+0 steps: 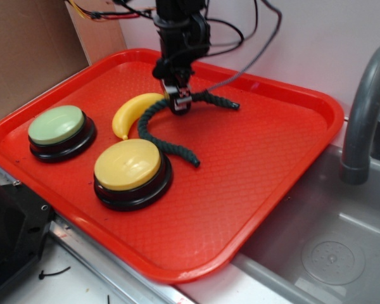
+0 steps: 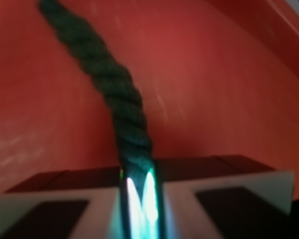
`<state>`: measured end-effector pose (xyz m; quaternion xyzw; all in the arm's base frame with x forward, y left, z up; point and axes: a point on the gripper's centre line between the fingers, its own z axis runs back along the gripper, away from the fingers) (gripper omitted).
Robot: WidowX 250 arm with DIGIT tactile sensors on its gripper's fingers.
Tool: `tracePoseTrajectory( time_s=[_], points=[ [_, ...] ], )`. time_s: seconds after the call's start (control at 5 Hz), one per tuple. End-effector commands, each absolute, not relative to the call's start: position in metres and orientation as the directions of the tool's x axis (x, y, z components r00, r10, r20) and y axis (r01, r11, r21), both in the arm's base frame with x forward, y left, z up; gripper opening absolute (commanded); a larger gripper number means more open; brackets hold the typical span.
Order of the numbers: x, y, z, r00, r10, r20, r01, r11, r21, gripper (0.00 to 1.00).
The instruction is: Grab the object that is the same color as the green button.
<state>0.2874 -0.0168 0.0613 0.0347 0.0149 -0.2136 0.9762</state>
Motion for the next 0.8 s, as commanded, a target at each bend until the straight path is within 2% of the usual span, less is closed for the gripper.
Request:
tracePoseTrajectory(
  time_s=[0.0,0.2,0.4,0.6],
  points=[
    [0.276,-0.025,0.178,0.992,-0.096,0.084,0.093,0.995,0.044,0.00],
    [0.255,-0.027,0.228,0.995,0.012,0.096,-0.016,0.999,0.043,0.00],
    [0.244,-0.026,0.253,0.997,0.040,0.073,-0.042,0.999,0.031,0.00],
    [0.247,-0.030,0.248,0.998,0.014,0.066,-0.017,0.999,0.037,0.00]
  ],
)
